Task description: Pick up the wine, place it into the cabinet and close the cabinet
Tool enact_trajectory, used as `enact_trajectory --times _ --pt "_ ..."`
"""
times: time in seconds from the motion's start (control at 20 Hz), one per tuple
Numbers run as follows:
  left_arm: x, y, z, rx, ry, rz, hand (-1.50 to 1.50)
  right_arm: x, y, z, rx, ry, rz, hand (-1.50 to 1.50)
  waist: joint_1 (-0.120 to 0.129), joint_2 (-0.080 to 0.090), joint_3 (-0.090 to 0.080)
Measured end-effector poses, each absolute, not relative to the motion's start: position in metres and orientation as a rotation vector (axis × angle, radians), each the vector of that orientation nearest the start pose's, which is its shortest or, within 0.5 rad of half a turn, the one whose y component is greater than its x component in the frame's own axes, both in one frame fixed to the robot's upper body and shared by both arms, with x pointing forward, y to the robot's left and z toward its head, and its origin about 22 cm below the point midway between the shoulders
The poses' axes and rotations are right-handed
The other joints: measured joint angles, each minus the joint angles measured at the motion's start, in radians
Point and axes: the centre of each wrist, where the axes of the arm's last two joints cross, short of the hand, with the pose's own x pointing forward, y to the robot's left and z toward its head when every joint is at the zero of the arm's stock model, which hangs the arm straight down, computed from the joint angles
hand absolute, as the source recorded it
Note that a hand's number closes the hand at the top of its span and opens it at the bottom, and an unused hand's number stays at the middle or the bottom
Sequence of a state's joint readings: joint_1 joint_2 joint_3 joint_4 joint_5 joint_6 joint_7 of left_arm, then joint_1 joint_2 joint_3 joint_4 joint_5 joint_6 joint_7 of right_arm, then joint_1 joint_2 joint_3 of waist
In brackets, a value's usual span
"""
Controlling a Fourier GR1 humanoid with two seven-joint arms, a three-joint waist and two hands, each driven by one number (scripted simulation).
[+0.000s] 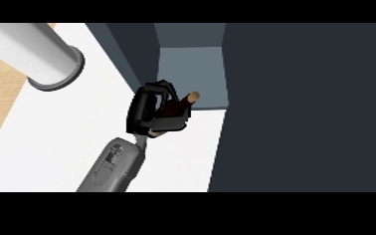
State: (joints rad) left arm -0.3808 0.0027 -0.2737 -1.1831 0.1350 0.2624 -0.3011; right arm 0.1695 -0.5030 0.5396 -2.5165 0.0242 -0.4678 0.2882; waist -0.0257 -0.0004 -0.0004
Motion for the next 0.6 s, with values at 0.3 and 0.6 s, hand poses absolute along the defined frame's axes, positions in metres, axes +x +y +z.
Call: enact_trajectory --times 0.3,0.6 --pt "0.331 0.116 -0.003 -0.132 -1.789 -0.103 1.5 0.109 -0.192 0.165 0.105 -1.915 0.215 -1.5 -0.009 0.001 0.0" --pt "0.354 0.105 0.0 -0.134 -1.781 -0.09 1.5 0.106 -0.191 0.162 0.131 -1.924 0.218 -1.5 -0.02 0.004 0.0"
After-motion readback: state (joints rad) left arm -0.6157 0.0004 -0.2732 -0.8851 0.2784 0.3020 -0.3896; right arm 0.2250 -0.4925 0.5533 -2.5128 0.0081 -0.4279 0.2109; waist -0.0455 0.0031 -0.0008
